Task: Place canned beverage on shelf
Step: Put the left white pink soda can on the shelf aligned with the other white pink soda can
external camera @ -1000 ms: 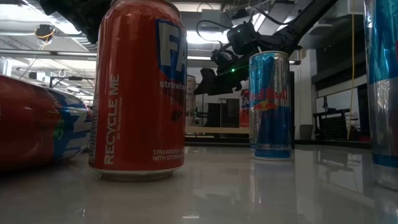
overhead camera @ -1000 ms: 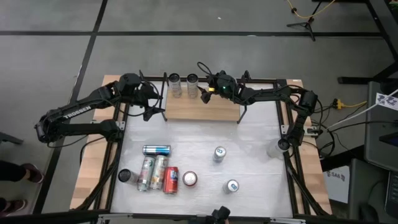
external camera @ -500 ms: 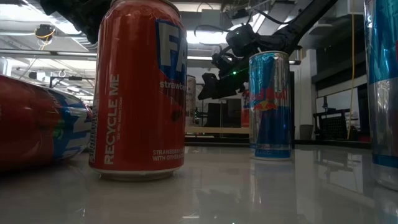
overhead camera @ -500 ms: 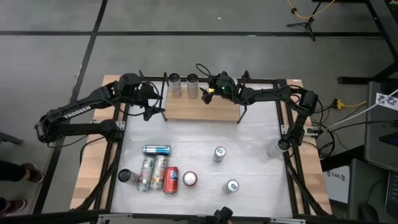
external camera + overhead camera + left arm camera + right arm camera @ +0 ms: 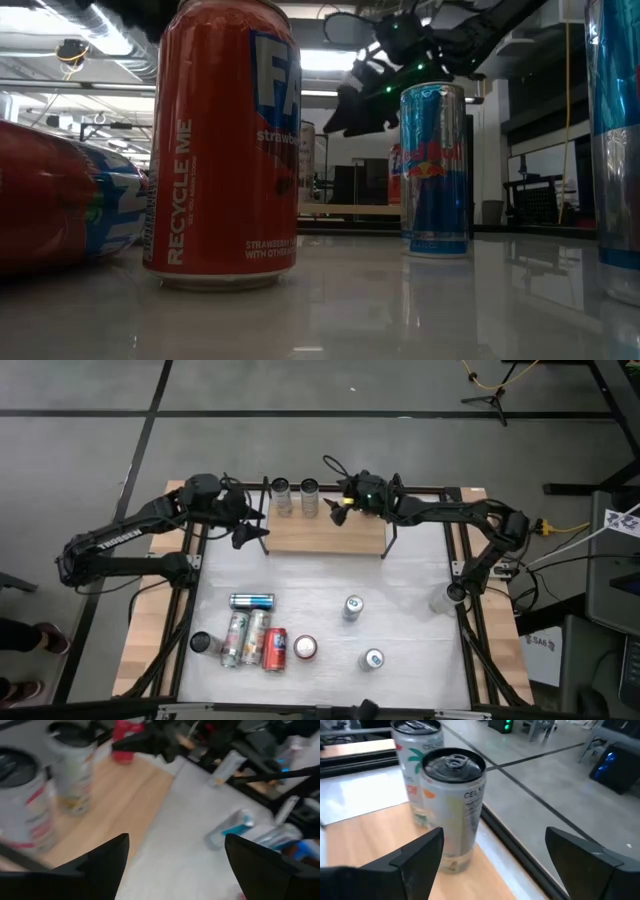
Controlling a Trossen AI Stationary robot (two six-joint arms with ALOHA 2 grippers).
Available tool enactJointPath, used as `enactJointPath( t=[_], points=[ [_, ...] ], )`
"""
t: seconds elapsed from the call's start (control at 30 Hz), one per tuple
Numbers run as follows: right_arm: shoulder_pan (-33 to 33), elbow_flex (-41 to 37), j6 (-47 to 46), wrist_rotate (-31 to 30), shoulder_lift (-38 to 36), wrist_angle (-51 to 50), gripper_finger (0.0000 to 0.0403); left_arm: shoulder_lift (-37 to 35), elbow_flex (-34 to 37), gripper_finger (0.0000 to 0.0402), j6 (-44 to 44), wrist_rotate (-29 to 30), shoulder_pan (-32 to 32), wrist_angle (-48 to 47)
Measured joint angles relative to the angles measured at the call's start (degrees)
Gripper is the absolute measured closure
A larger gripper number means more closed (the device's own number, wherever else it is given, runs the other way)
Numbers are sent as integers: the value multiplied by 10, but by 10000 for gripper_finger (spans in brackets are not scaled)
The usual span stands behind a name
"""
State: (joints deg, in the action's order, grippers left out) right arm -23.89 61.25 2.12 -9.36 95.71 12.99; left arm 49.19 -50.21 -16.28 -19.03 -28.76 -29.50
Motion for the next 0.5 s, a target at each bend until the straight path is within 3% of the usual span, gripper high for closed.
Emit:
enactJointPath(
  t=[0.17,0.33,0.5],
  points=[
    [13,0,-6,17,-19,-27,56,0,-60,83,-45,37,67,-43],
    [40,0,-2,20,-25,-31,56,9,-128,91,-124,115,146,-157],
    [61,0,-1,20,-29,-34,56,44,-177,96,-231,138,224,-261]
  ],
)
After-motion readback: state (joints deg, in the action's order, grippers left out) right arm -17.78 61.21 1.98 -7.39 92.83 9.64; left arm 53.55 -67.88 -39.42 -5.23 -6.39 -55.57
